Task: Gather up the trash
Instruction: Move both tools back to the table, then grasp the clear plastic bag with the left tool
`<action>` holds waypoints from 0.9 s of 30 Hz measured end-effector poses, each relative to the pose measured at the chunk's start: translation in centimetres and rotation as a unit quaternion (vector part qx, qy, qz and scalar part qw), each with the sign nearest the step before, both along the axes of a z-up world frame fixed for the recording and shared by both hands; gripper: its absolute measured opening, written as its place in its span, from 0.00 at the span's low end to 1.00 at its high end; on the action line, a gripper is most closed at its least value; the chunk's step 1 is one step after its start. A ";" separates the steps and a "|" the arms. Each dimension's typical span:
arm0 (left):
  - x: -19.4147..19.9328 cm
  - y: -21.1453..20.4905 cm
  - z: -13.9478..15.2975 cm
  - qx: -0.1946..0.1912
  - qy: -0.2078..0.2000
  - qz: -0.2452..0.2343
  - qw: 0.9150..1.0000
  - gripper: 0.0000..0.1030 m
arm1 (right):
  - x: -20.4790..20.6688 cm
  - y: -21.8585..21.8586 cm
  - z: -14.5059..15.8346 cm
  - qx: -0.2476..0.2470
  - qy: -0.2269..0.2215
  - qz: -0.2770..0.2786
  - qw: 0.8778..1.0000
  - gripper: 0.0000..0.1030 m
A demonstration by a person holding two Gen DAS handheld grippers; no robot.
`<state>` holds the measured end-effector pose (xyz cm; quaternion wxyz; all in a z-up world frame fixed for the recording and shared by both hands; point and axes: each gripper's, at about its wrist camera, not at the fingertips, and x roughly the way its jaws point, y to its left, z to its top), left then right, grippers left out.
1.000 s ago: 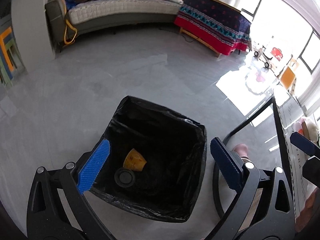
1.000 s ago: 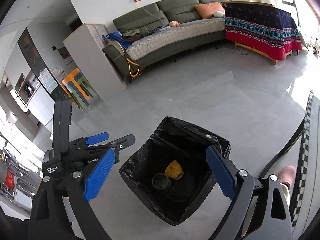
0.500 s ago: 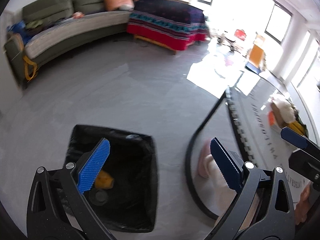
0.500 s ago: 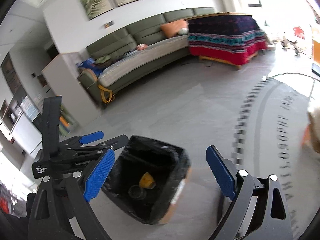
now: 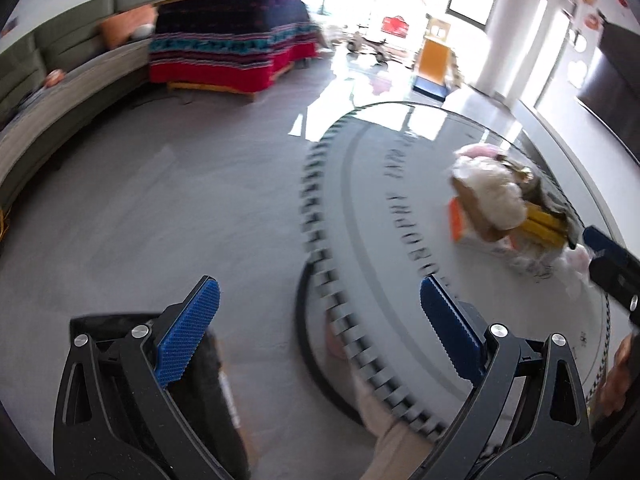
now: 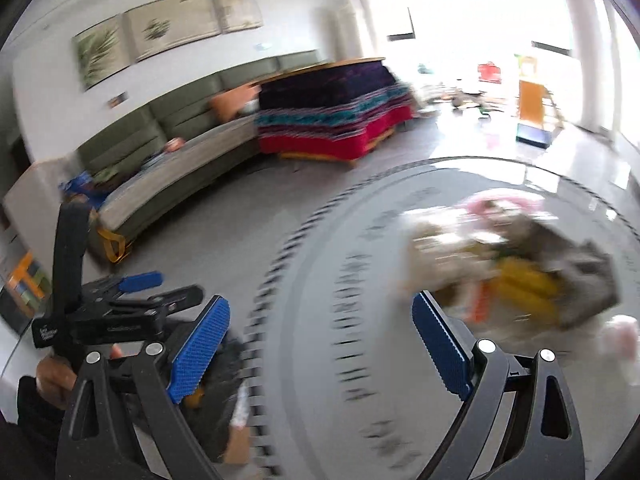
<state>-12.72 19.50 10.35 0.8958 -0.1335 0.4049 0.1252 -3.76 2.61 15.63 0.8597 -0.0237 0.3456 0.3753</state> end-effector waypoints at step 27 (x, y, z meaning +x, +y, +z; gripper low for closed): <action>22.3 -13.1 -3.2 0.008 0.091 -0.139 0.986 0.94 | 13.5 -17.7 -4.1 -0.012 0.049 -0.204 0.978 0.90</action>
